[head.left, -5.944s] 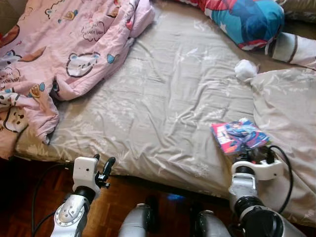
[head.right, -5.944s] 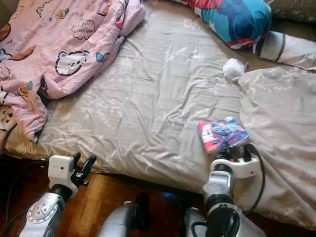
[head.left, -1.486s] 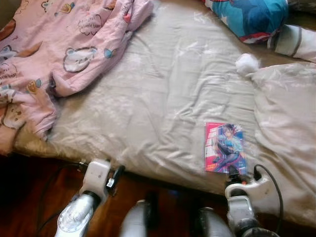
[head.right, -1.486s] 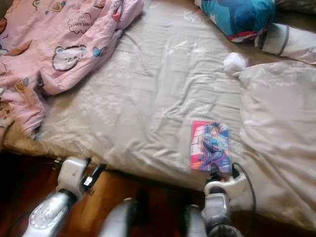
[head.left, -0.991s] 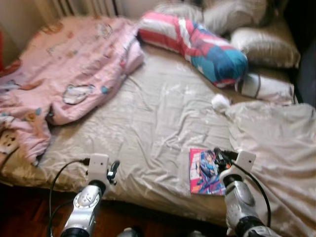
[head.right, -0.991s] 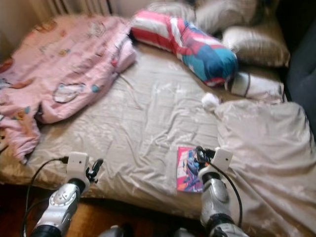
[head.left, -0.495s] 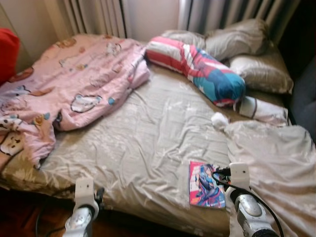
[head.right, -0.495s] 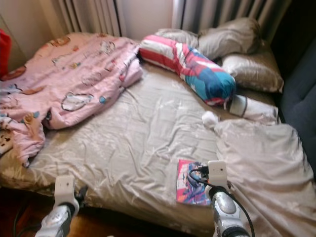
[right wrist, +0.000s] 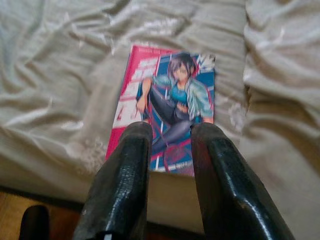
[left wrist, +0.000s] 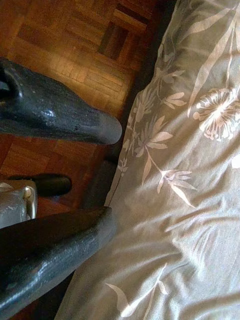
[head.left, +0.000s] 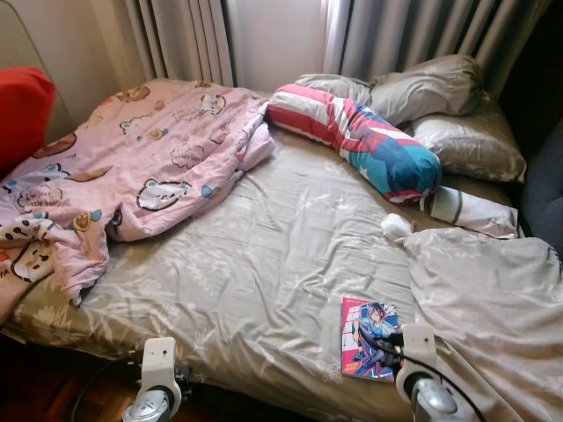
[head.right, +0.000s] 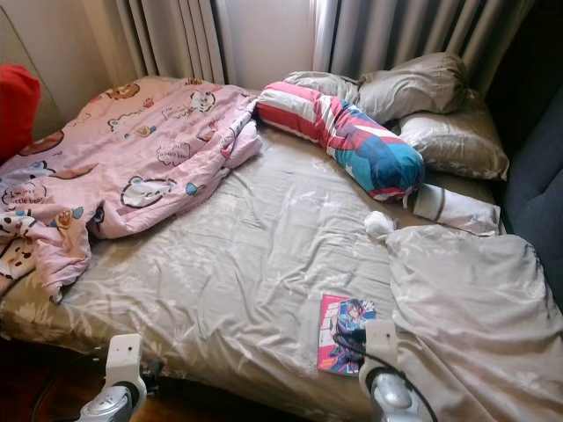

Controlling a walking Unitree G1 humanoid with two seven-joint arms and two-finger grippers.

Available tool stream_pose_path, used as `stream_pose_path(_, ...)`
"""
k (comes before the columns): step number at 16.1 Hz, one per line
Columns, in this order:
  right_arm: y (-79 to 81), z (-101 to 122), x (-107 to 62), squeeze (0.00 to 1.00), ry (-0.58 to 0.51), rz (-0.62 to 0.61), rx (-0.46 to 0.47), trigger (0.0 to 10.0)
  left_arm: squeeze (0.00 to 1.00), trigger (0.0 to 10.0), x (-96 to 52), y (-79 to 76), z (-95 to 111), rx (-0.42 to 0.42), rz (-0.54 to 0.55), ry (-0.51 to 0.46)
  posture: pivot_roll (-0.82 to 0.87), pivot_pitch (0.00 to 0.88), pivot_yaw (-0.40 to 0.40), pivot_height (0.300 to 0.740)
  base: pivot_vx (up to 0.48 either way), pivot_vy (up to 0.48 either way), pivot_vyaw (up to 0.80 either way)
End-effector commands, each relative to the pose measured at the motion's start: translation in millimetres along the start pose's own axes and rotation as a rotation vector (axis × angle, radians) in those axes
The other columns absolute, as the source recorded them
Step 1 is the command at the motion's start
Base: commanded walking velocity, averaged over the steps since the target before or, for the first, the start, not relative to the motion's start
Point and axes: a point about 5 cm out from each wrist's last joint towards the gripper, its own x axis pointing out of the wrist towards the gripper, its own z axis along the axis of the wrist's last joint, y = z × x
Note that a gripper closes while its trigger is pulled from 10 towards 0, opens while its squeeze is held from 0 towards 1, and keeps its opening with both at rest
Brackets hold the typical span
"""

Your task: Clean up the room

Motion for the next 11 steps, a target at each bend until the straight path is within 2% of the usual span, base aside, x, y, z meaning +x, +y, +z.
stream_pose_path(1, -0.6, -12.4, -3.3, 0.00, 0.048, -0.012, 0.022, 10.0, 0.00, 10.0, -0.7, -1.3, -5.6, 0.018, -0.003, 0.033, 0.10, 0.026, -0.038, 0.740, 0.000, 0.296, 0.00)
stream_pose_path(6, -3.7, -30.6, -9.7, 0.00, 0.108, -0.033, 0.030, 10.0, 0.00, 10.0, -2.1, -2.9, -11.1, 0.013, 0.001, 0.050, 0.10, 0.039, -0.041, 0.740, 0.000, 0.391, 0.00)
stream_pose_path(11, -5.6, -33.1, -10.9, 0.00, 0.113, -0.044, 0.045, 10.0, 0.00, 10.0, -1.8, -7.8, -10.9, 0.022, -0.014, 0.051, 0.09, 0.036, -0.034, 0.740, 0.000, 0.400, 0.00)
